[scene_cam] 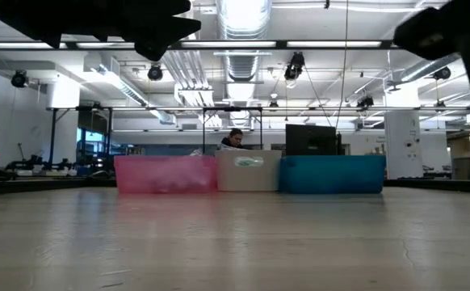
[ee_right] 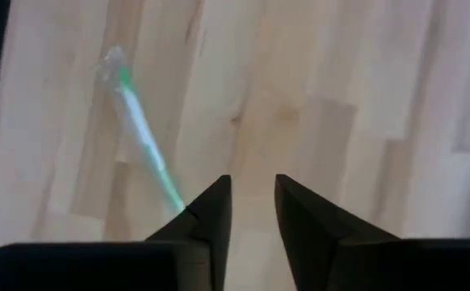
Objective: Pick & Place Toothbrushes
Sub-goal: Put the green toothbrush into the white bin
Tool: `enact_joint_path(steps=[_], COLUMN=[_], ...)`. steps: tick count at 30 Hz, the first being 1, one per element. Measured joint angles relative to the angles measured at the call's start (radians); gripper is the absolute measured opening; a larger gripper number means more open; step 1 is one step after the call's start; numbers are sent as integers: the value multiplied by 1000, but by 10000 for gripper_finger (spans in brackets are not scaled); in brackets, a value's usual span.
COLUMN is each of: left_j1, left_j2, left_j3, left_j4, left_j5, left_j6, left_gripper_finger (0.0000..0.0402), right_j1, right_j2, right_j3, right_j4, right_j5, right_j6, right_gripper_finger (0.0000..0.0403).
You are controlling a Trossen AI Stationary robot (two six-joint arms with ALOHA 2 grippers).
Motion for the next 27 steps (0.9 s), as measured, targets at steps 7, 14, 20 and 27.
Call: enact_joint_path(steps=[7, 14, 20, 27], left_j1=[0, 0, 0, 0], left_j2=[0, 0, 0, 0], left_j3=[0, 0, 0, 0], left_j4=[0, 0, 0, -1], left_j5=[0, 0, 0, 0], left_j6=[0, 0, 0, 0], left_gripper_finger=[232, 232, 232, 232], right_j1=[9, 22, 49, 68], right_j2=[0, 0, 10, 98], right_j3=[-75, -151, -185, -181], right_j4=[67, 220, 247, 257], right_j5=[-71, -103, -111, -126], right_j6=[89, 125, 149, 144], right_gripper_finger=[150, 184, 184, 167])
